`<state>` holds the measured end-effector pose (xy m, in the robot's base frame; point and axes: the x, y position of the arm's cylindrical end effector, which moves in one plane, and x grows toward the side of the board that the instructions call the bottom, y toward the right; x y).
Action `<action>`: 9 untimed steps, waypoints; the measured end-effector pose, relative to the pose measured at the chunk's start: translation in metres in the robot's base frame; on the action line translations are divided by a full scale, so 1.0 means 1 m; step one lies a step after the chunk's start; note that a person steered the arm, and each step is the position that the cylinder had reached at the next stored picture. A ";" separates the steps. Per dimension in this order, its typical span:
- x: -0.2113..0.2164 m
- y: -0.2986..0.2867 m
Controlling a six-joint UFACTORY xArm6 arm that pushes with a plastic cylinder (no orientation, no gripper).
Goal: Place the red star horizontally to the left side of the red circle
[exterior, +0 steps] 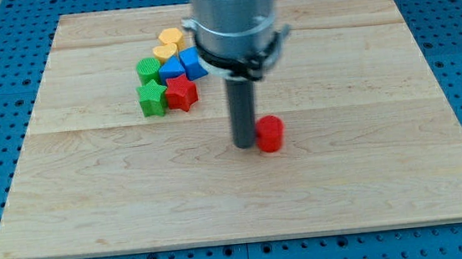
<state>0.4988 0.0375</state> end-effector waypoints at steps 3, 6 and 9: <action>-0.022 -0.038; -0.133 -0.126; -0.087 -0.075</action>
<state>0.4120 -0.0374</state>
